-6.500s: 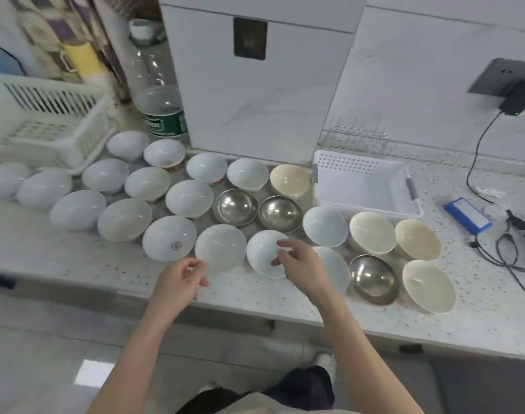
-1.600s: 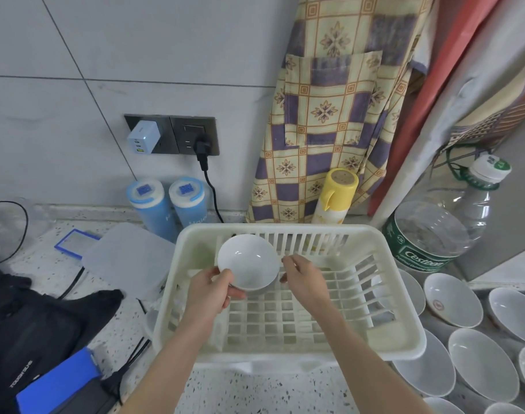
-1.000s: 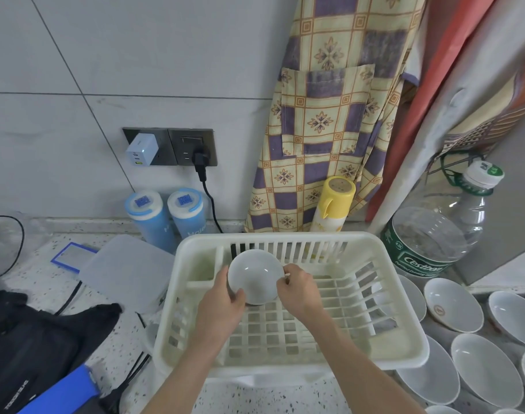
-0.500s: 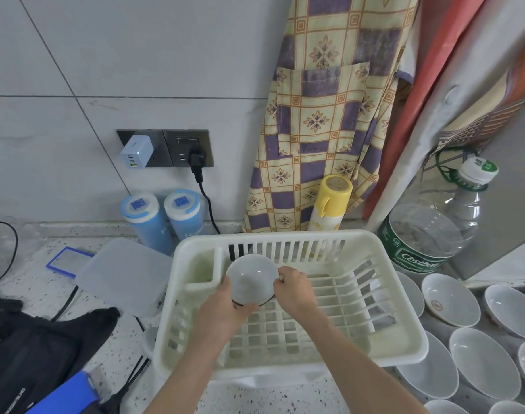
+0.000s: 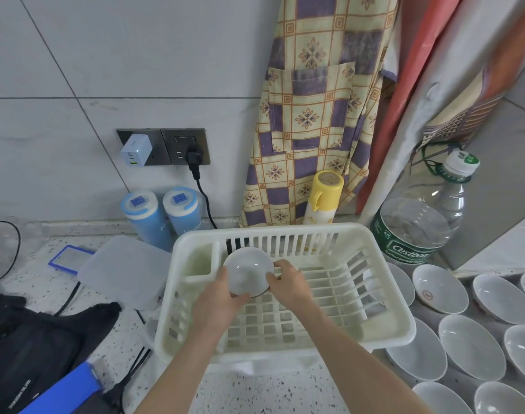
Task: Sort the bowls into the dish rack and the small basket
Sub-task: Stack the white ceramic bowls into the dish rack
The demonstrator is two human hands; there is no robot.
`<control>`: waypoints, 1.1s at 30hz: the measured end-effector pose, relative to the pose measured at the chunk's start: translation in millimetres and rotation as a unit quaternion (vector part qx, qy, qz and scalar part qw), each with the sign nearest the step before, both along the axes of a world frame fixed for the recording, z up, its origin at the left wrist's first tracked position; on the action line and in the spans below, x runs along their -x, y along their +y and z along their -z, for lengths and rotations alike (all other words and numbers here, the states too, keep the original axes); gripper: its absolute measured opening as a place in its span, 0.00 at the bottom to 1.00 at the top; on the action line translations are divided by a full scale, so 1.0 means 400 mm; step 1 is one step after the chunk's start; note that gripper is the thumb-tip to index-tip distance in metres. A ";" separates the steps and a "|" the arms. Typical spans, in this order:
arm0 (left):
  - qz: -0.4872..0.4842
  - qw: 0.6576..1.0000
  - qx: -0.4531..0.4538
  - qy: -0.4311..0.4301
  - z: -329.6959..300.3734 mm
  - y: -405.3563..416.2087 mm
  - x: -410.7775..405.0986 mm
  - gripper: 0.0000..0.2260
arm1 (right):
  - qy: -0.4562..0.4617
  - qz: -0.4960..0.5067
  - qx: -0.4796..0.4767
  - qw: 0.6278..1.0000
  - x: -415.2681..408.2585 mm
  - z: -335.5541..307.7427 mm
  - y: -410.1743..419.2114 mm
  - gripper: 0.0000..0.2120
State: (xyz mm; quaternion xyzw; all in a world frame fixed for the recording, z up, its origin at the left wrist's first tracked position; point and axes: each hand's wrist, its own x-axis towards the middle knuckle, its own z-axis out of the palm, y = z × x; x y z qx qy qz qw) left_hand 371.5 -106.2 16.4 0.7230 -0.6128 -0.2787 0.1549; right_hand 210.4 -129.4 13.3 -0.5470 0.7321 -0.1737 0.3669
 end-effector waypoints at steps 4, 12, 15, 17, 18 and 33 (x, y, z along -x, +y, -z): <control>-0.012 0.998 0.059 0.018 -0.037 0.037 0.003 0.23 | -0.040 0.024 0.022 0.999 0.028 -0.039 0.047 0.23; 0.049 0.966 0.111 0.228 -0.104 0.218 0.113 0.02 | -0.154 0.117 0.112 0.975 0.176 -0.105 0.257 0.18; 0.082 0.955 0.075 0.276 -0.089 0.294 0.177 0.03 | -0.202 0.175 0.149 0.952 0.235 -0.116 0.335 0.16; 0.104 0.951 0.036 0.289 -0.064 0.341 0.220 0.03 | -0.212 0.200 0.165 0.942 0.272 -0.119 0.383 0.14; 0.112 0.951 0.016 0.288 -0.051 0.363 0.243 0.03 | -0.218 0.209 0.169 0.938 0.290 -0.121 0.406 0.13; 0.020 0.921 -0.288 0.260 0.091 0.583 0.592 0.20 | -0.346 0.343 0.028 0.873 0.631 -0.013 0.671 0.07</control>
